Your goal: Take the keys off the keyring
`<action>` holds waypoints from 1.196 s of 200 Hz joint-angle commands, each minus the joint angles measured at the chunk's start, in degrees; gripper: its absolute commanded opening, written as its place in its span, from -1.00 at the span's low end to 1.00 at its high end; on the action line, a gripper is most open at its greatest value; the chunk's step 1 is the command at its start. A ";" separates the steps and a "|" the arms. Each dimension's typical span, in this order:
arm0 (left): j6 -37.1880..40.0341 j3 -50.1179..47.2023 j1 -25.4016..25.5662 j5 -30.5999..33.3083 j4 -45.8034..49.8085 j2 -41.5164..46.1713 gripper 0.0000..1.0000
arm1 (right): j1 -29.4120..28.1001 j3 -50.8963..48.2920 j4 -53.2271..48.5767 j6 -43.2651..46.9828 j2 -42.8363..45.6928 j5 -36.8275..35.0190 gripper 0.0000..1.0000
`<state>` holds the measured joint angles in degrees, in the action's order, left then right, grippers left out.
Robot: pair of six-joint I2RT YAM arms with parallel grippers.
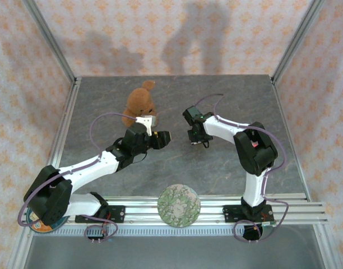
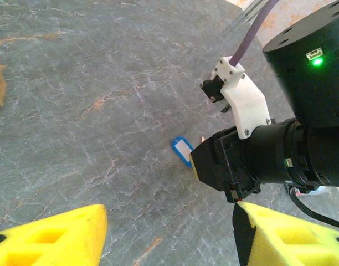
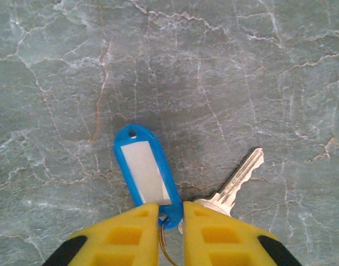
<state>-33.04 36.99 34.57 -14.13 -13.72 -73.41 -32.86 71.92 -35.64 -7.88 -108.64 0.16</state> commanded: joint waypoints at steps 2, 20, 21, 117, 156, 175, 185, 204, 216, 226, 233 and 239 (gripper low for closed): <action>-0.25 -0.87 0.41 1.47 -1.80 1.48 0.26 | -0.12 0.59 -2.07 -1.17 1.24 -3.09 -0.65; -0.26 -0.94 0.42 1.47 -1.75 1.63 0.26 | -0.01 0.62 -2.07 -1.29 1.30 -3.05 -0.65; -0.27 -0.95 0.42 1.47 -1.75 1.66 0.26 | 0.03 0.60 -2.07 -1.32 1.31 -3.06 -0.65; -0.35 -1.22 0.41 1.55 -2.06 1.88 0.27 | 0.52 0.76 -2.80 -1.55 2.96 -2.30 -0.97; -0.39 -1.33 0.41 1.48 -2.31 2.11 0.27 | 0.69 1.35 -3.37 -2.06 5.04 -1.30 -1.00; -0.39 -1.48 0.41 1.47 -2.41 2.13 0.28 | 0.69 1.53 -3.48 -2.24 7.05 0.22 -1.00; -0.32 -1.51 0.47 1.47 -2.50 2.22 0.28 | 0.69 1.55 -3.32 -2.27 8.36 0.75 -1.00; 0.53 -0.80 0.44 1.21 -1.83 2.39 0.28 | 0.69 1.81 -3.21 -1.46 10.92 2.23 -1.00; 1.10 0.02 0.44 1.12 -1.28 2.65 0.29 | 0.69 2.08 -3.29 -0.72 12.68 3.73 -1.00; 1.40 0.80 0.44 1.11 -0.93 2.97 0.31 | 0.69 2.38 -3.27 0.06 14.17 5.20 -1.00; 1.40 1.47 0.34 1.12 -0.67 3.25 0.35 | 0.69 2.56 -3.16 0.45 15.30 6.11 -1.00; 3.16 2.10 0.24 1.25 -0.30 3.57 0.39 | 0.69 2.68 -3.10 1.00 16.23 7.09 -1.00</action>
<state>-32.88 36.25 34.57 -14.13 -14.31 -72.12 -32.42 72.34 -37.69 -8.75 -96.92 3.70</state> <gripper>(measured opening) 0.669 0.047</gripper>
